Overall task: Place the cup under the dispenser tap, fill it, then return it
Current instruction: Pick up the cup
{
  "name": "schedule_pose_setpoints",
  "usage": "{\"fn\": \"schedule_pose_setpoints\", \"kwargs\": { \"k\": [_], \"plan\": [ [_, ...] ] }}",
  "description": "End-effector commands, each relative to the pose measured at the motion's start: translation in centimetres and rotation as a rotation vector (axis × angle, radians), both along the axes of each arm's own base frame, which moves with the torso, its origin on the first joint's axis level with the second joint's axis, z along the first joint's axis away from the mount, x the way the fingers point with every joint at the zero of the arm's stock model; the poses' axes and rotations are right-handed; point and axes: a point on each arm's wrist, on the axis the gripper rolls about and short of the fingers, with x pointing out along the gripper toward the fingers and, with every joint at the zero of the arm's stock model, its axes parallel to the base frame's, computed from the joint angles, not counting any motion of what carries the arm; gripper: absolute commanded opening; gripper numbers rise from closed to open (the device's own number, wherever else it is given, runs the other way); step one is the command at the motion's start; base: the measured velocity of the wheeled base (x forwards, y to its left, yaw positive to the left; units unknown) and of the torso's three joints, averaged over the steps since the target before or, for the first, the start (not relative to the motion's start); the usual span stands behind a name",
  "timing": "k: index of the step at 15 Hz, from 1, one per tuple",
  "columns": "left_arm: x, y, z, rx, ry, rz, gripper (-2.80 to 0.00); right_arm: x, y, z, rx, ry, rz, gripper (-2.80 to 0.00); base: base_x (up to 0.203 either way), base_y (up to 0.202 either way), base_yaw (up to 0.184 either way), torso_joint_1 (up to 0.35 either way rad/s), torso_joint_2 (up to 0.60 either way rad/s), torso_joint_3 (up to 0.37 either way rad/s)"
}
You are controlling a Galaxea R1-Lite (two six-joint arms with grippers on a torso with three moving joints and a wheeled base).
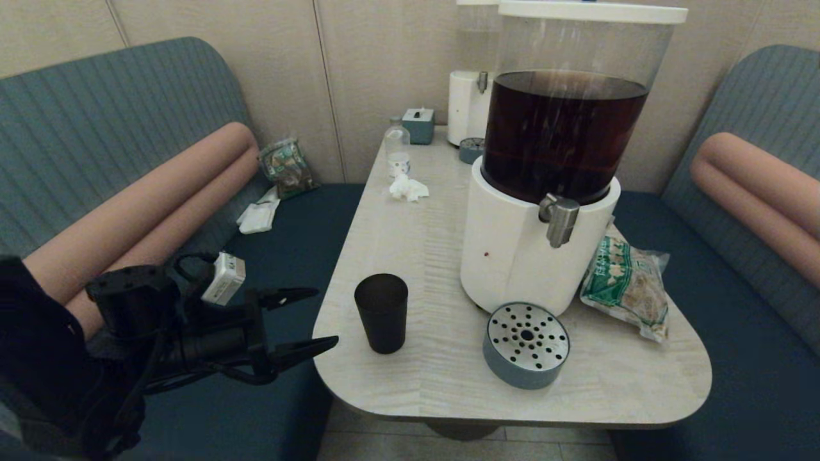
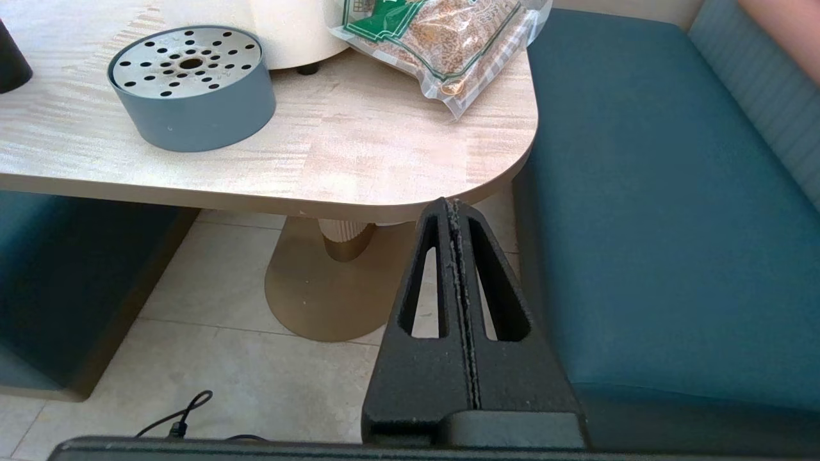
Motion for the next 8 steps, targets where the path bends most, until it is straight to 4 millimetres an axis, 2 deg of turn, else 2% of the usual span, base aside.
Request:
{"fn": "schedule_pose_setpoints", "kwargs": {
  "k": [1, 5, 8],
  "plan": [
    [1.2, -0.9, -1.8, 0.001, 0.041, -0.033, 0.0, 0.0, 0.0, 0.0, 0.0, 0.001, 0.0, -2.8, 0.0, 0.0, 0.0, 0.0, 0.0, 0.0],
    [1.3, -3.3, -3.0, 0.005, 0.079, -0.112, 0.0, 0.0, 0.0, 0.0, -0.001, 0.0, 0.0, -2.8, 0.0, 0.0, 0.0, 0.0, 0.0, 0.0],
    [2.7, -4.3, -3.4, 0.005, 0.063, -0.121, 0.0, 0.0, 0.0, 0.0, 0.0, 0.001, 0.0, -2.8, 0.0, 0.0, 0.0, 0.0, 0.0, 0.0]
  ]
}}
